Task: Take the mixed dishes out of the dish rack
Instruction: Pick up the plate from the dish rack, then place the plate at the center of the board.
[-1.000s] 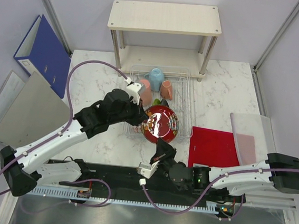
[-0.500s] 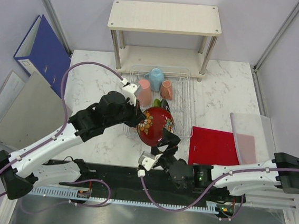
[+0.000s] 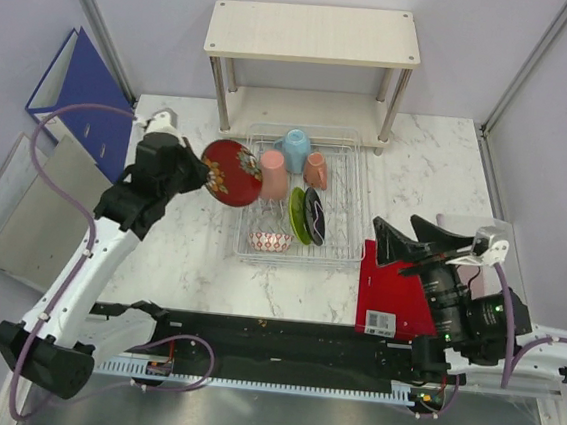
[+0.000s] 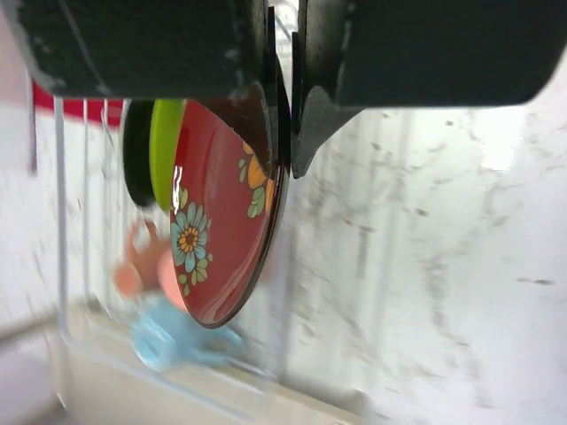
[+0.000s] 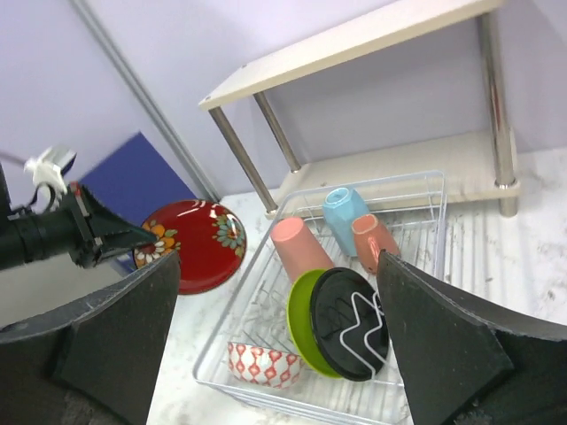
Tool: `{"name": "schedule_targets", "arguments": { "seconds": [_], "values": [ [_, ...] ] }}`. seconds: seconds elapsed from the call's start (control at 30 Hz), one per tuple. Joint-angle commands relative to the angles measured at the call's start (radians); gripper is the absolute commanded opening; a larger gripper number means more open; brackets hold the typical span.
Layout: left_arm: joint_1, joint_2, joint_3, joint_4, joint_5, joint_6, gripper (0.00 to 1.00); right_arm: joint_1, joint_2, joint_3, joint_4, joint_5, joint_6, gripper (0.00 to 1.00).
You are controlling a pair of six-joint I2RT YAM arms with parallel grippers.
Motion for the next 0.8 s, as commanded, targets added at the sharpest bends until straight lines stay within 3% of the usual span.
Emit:
{"name": "schedule_targets", "arguments": {
  "seconds": [0.0,0.13,0.33,0.77],
  "values": [
    [0.214,-0.005,0.010,0.080,0.061,-0.173,0.02,0.000,-0.059,-0.083,-0.015,0.079,0.127,0.98],
    [0.292,0.042,0.023,0.140,0.080,-0.212,0.02,-0.002,-0.052,-0.099,-0.096,0.068,0.181,0.98],
    [0.385,0.242,0.080,0.181,0.135,-0.251,0.02,0.000,0.005,-0.103,-0.113,0.043,0.228,0.98],
    [0.501,0.602,0.207,0.220,0.063,-0.249,0.02,-0.005,0.028,-0.129,-0.133,0.007,0.237,0.98]
  ]
}}
